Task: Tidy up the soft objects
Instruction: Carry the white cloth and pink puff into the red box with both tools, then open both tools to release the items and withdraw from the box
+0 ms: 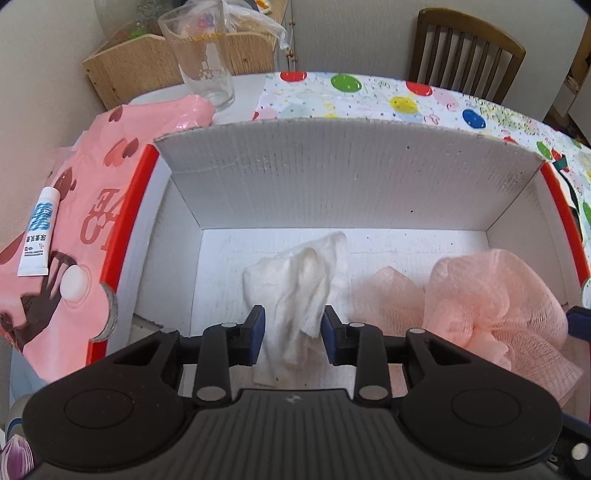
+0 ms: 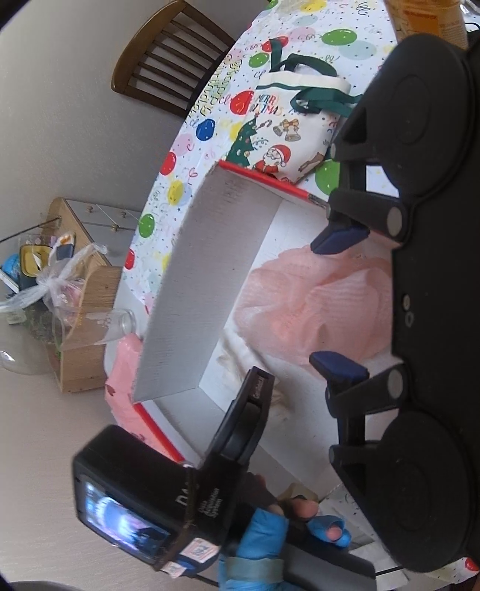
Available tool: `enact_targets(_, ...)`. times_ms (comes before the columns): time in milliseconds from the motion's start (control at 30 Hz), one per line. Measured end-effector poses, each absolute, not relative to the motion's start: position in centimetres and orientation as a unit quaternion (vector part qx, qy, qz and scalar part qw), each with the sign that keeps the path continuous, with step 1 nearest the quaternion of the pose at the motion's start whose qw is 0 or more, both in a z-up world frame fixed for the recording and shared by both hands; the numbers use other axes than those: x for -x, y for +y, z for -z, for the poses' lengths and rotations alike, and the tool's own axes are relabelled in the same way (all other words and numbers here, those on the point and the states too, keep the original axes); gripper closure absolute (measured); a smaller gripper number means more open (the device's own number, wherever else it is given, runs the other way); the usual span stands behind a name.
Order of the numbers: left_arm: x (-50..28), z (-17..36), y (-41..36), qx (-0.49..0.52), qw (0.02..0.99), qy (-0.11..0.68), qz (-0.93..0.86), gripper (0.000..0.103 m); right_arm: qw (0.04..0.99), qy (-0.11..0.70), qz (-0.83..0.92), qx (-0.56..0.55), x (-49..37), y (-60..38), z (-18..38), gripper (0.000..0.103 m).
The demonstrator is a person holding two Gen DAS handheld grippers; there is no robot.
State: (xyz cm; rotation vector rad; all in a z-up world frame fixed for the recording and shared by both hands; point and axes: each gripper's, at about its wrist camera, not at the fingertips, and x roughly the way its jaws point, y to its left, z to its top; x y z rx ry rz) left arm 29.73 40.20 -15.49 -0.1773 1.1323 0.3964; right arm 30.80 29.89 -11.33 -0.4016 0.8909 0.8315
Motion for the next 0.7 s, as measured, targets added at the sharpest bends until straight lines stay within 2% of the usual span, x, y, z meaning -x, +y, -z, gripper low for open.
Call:
enact_targets(67, -29.4, 15.2, 40.1, 0.084, 0.826, 0.525, -0.188, 0.069, 0.804, 0.412, -0.389, 0.182, -30.6, 29.5, 10.8, 0.042)
enact_targets(100, -29.2, 15.0, 40.0, 0.084, 0.827, 0.522, -0.188, 0.062, 0.806, 0.41, -0.388, 0.18, -30.4, 29.3, 10.6, 0.04)
enact_targets(133, -29.0, 14.8, 39.9, 0.086, 0.829, 0.52, -0.189, 0.041, 0.808, 0.407, -0.387, 0.178, -30.3, 29.1, 10.3, 0.039)
enact_targets(167, -28.9, 14.6, 39.8, 0.086, 0.83, 0.518, -0.189, 0.027, 0.81, 0.405, -0.387, 0.175, -30.2, 28.8, 10.1, 0.039)
enact_targets(267, -28.1, 13.9, 39.3, 0.081, 0.839, 0.504, -0.187, 0.027, 0.816, 0.398, -0.386, 0.165, -29.8, 27.8, 9.1, 0.038)
enact_targets(400, -26.8, 12.5, 38.6, 0.082, 0.852, 0.484, -0.183, 0.027, 0.823, 0.387, -0.389, 0.147, -29.1, 26.0, 7.7, 0.028)
enact_targets(700, -23.4, 8.2, 34.9, 0.075, 0.885, 0.433, -0.155, 0.027, 0.838, 0.361, -0.394, 0.112, -26.6, 21.1, 4.7, 0.019)
